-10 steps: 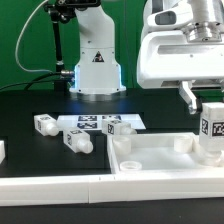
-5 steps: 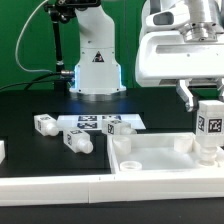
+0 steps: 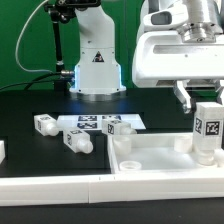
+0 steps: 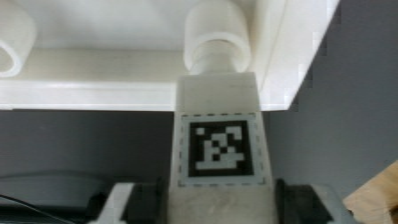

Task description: Assemble one leg

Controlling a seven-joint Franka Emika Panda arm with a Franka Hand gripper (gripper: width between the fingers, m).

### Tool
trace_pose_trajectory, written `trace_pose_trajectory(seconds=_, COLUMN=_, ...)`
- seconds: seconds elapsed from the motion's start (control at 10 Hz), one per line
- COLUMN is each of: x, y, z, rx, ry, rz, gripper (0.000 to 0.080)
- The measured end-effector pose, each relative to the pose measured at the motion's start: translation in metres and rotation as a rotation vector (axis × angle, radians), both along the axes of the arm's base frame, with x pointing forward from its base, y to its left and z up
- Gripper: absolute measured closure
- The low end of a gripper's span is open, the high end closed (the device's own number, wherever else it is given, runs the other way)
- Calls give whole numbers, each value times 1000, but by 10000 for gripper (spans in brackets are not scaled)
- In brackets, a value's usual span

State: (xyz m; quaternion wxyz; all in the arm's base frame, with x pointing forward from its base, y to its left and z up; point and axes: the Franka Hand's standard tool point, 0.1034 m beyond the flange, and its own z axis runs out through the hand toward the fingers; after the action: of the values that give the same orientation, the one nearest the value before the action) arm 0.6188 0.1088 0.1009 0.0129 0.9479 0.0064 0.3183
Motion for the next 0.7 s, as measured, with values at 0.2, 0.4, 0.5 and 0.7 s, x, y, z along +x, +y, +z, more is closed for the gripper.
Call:
trace_pose_trajectory(seconds=0.2, x=-2, y=-1, z=-6, rx=-5, ry=8, rz=2, gripper=514)
trace_pose_trajectory(seconds=0.4, x=-2, y=0, z=-10, rx=-8, ry=12, rz=3, gripper=514)
trace_pose_trajectory(seconds=0.5, x=-3, y=0, z=-14, rx=-11, ry=17, rz=5, gripper=514)
trace_pose_trajectory(seconds=0.7, x=-2, y=0, z=-14, rx=-13, ry=6, rz=7, gripper=514)
